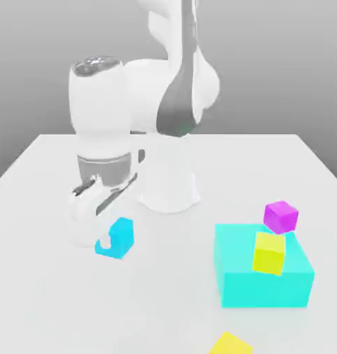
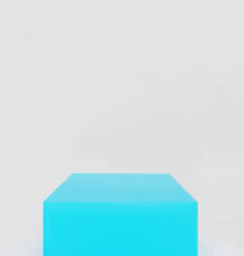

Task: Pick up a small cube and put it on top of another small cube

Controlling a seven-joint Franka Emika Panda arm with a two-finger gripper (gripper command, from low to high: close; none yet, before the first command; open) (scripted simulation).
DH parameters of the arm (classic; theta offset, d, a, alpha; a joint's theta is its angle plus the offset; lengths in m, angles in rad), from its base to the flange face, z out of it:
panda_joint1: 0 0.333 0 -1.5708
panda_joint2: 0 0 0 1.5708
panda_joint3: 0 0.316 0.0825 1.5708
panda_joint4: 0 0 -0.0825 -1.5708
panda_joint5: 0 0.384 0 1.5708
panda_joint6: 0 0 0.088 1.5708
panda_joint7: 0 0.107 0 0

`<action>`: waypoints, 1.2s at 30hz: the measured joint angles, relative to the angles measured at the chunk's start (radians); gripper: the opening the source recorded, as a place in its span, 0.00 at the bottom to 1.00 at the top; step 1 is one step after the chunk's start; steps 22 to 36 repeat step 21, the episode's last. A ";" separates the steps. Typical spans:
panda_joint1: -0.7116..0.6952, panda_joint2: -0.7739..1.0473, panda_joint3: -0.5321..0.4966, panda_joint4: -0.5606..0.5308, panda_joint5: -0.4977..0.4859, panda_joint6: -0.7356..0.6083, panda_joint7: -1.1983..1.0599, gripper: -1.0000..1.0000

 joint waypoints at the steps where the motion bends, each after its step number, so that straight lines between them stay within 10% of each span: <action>1: 0.027 -0.011 0.017 0.010 0.005 -0.019 -0.021 0.00; 12: 0.316 -0.093 0.209 0.116 0.033 -0.215 -0.224 0.00; 17: 0.315 0.031 0.253 0.086 -0.029 -0.071 -0.190 0.00; 18: 0.313 0.057 0.257 0.079 -0.041 -0.040 -0.181 1.00; 36: 0.313 0.057 0.257 0.079 -0.041 -0.040 -0.181 1.00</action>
